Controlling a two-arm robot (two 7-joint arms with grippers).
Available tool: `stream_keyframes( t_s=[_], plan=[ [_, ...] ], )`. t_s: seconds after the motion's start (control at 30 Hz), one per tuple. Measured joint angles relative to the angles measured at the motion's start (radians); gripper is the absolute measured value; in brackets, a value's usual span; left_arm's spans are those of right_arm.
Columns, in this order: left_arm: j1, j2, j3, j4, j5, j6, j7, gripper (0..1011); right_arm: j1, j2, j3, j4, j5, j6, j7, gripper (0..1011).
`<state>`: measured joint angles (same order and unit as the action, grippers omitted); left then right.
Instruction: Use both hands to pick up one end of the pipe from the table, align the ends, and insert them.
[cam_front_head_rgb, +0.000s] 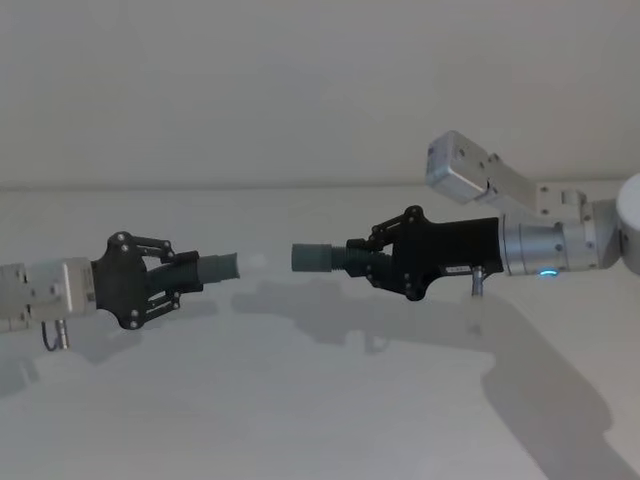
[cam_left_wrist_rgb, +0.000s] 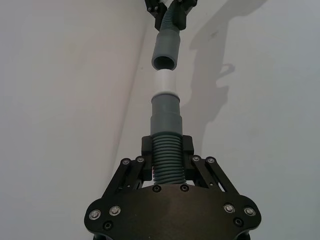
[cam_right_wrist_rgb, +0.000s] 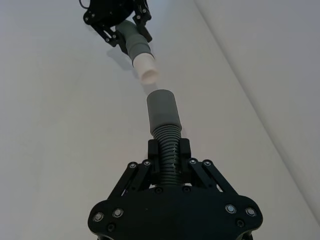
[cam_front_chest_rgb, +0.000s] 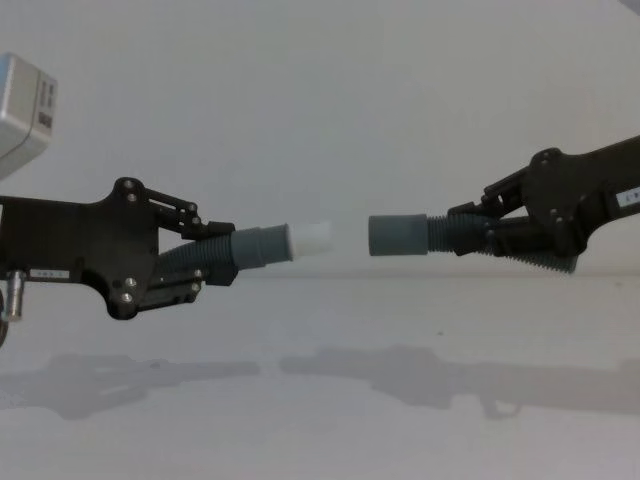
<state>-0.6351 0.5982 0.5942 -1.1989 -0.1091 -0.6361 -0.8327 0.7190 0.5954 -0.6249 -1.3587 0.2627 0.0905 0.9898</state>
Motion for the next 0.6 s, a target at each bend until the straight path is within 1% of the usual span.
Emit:
stream_keyframes(
  t_s=[0.6],
  plan=[
    [0.002,0.002,0.008,0.004,0.004,-0.007,0.009,304,0.022,-0.014,-0.029,0.014,0.008,-0.009,0.011,213]
  ],
)
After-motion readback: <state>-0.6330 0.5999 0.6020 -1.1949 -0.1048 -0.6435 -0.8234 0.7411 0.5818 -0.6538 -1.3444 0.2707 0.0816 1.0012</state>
